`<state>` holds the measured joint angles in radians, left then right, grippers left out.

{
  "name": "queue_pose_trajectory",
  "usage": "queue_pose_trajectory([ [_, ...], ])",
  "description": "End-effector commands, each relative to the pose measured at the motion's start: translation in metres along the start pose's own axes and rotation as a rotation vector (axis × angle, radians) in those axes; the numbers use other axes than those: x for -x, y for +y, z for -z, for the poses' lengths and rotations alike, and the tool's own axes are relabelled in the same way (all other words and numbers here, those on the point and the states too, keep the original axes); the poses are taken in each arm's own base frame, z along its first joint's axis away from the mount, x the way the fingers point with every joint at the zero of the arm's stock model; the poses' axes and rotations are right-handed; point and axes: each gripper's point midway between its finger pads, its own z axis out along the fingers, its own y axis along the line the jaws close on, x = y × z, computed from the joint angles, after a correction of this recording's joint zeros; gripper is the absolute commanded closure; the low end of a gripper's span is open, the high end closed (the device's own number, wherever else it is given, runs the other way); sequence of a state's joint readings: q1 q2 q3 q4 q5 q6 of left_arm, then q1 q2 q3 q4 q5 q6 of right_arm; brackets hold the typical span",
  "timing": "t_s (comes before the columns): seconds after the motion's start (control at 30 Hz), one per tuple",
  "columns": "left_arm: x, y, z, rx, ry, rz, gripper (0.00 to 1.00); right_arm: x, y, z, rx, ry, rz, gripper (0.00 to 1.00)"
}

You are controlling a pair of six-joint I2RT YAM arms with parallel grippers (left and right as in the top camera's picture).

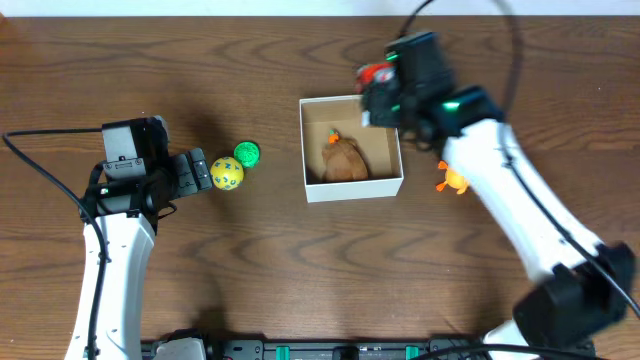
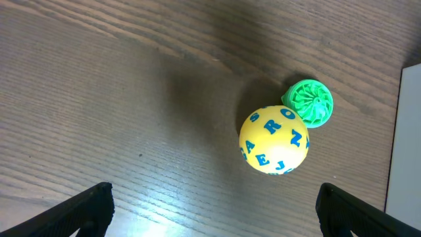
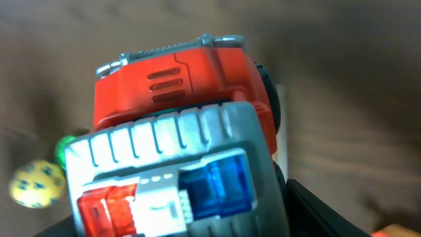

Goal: Pack container
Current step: 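Place the red truck into the box with the right gripper, then grasp the yellow rubber duck with the right gripper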

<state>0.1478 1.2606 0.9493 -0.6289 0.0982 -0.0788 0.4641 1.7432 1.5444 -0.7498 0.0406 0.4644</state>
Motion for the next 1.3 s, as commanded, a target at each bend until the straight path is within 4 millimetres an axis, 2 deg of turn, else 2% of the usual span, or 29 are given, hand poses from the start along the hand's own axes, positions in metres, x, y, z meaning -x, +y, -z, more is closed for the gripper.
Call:
queue_pose_trajectory([
  [0.0, 0.006, 0.001, 0.002, 0.002, -0.009, 0.012, 0.02, -0.018, -0.007, -0.029, -0.105, 0.036, -0.022, 0.44],
  [0.07, 0.006, 0.001, 0.002, 0.002, -0.009, 0.012, 0.02, -0.026, -0.008, -0.041, -0.117, 0.066, -0.021, 0.42],
  [0.13, 0.006, 0.001, 0.002, 0.002, -0.009, 0.012, 0.02, -0.032, -0.011, -0.049, -0.131, 0.088, -0.027, 0.34],
  [0.27, 0.006, 0.001, 0.002, 0.002, -0.009, 0.012, 0.02, -0.033, -0.012, -0.053, -0.136, 0.094, -0.026, 0.25],
  [0.37, 0.006, 0.001, 0.002, 0.002, -0.009, 0.012, 0.02, -0.028, -0.009, -0.051, -0.124, 0.075, -0.021, 0.19],
  [0.43, 0.006, 0.001, 0.002, 0.002, -0.009, 0.012, 0.02, -0.024, -0.008, -0.047, -0.117, 0.059, -0.002, 0.11],
  [0.57, 0.006, 0.001, 0.002, 0.002, -0.009, 0.012, 0.02, -0.011, -0.015, -0.029, -0.144, 0.008, -0.007, 0.11],
  [0.77, 0.006, 0.001, 0.002, 0.002, -0.009, 0.012, 0.02, 0.014, -0.075, 0.024, -0.265, -0.068, -0.106, 0.1],
  [0.9, 0.006, 0.001, 0.002, 0.002, -0.009, 0.012, 0.02, 0.009, -0.128, 0.05, -0.298, -0.016, -0.265, 0.08],
  [1.0, 0.006, 0.001, 0.002, 0.002, -0.009, 0.012, 0.02, -0.005, -0.162, 0.054, -0.322, 0.063, -0.35, 0.07],
  [1.1, 0.006, 0.001, 0.002, 0.002, -0.009, 0.012, 0.02, -0.025, -0.186, 0.048, -0.355, 0.142, -0.374, 0.04],
  [1.27, 0.006, 0.001, 0.002, 0.002, -0.009, 0.012, 0.02, -0.065, -0.188, 0.019, -0.32, 0.258, -0.354, 0.02],
])
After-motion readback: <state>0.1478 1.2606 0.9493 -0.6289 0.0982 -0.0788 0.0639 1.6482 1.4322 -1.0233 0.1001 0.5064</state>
